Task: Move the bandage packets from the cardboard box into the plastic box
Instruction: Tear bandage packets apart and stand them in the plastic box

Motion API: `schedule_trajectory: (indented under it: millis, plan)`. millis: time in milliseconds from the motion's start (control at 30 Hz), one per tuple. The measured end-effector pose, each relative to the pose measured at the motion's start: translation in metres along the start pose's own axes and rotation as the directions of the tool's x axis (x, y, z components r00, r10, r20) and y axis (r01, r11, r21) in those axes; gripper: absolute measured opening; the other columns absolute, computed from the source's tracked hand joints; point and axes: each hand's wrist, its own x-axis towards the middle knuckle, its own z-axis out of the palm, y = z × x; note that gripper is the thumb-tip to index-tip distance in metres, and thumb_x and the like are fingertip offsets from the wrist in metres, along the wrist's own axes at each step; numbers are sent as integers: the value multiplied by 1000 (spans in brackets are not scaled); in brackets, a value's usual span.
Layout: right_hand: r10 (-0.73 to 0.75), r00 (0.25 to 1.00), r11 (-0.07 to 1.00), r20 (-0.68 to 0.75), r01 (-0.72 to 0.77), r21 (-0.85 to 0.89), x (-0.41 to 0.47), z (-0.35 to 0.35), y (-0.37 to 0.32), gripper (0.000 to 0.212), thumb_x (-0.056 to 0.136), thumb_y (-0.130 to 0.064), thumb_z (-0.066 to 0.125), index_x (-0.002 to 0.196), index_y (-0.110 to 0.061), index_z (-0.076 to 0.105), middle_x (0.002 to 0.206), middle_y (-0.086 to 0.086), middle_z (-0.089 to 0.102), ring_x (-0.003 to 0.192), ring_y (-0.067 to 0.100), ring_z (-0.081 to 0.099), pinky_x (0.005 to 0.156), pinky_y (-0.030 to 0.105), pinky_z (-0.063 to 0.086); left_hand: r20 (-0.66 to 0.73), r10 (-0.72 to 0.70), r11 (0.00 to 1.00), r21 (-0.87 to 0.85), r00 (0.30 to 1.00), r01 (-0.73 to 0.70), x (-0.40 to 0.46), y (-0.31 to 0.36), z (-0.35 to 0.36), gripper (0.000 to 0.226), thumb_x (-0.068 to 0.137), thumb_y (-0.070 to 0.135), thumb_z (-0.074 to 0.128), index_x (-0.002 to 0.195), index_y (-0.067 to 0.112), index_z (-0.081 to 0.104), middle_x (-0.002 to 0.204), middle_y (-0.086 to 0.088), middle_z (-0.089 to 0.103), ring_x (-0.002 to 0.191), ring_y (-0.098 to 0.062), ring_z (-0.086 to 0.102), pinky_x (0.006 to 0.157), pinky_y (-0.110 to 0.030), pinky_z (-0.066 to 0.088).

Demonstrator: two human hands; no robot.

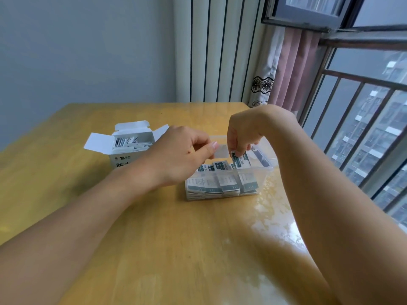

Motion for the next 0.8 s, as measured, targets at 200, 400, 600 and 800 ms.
schedule_trajectory:
  millis: [200,400,600,800]
  plan:
    - [60,998,997,27,-61,37,2,1,-5,13,86,-9,75,98,-13,77,83,3,78,82,14,75,87,36,60,8,-9,1000,6,1000,9,-1,0,-1,34,102,41,51,80,26,72,72,0,70,62,-11,56,61,8,20]
    - [112,993,993,44,-113,18,5,7,-12,13,88,-6,72,100,-5,74,84,7,77,84,17,76,92,39,58,22,-2,1000,-22,1000,2,-1,-1,-1,35,103,38,50,79,26,72,72,-8,71,61,-13,56,65,6,27]
    - [144,988,990,46,-143,-17,10,11,-12,13,87,-7,72,100,-8,74,84,5,79,86,17,76,93,41,57,26,7,1000,-19,1000,-6,1,-5,1,35,103,38,50,81,26,74,71,-6,70,55,-5,50,61,-15,42]
    - [150,986,987,78,-145,-68,20,16,-11,18,82,-13,78,100,-13,74,80,0,78,83,18,76,91,43,57,30,6,1000,-7,1000,-6,2,-7,1,34,103,38,50,81,26,74,72,-3,70,63,-17,56,58,-20,41]
